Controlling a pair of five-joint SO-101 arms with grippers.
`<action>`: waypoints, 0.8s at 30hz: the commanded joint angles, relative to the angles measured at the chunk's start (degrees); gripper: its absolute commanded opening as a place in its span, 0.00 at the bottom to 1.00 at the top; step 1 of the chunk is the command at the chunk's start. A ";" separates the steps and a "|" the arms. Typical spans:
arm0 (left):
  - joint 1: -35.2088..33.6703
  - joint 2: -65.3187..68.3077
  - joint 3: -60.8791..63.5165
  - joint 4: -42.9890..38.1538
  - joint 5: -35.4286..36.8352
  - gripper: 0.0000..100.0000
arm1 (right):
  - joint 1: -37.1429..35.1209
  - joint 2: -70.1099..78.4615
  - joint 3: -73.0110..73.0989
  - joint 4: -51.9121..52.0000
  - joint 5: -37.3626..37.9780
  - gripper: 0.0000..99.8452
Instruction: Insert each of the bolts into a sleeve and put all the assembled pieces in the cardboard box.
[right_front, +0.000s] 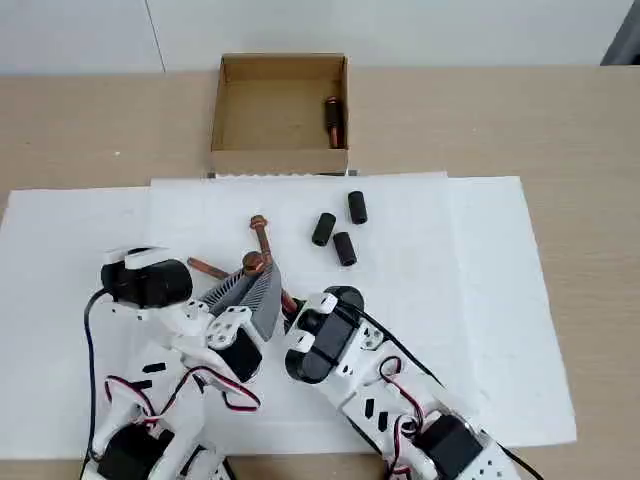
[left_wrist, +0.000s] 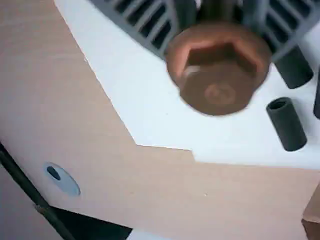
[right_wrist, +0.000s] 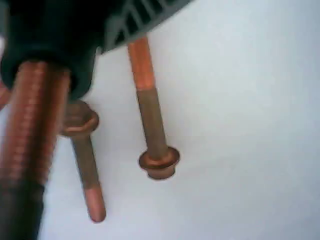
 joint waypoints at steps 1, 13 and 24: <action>1.23 -0.44 1.10 -0.70 0.53 0.00 | -0.66 -0.31 -0.70 -1.98 0.53 0.00; 5.19 -0.35 4.18 5.01 -1.23 0.00 | -0.48 -0.31 -2.55 -1.98 0.62 0.00; 5.36 -0.35 4.26 6.33 -4.31 0.00 | -0.40 -0.31 -2.90 -1.98 0.62 0.00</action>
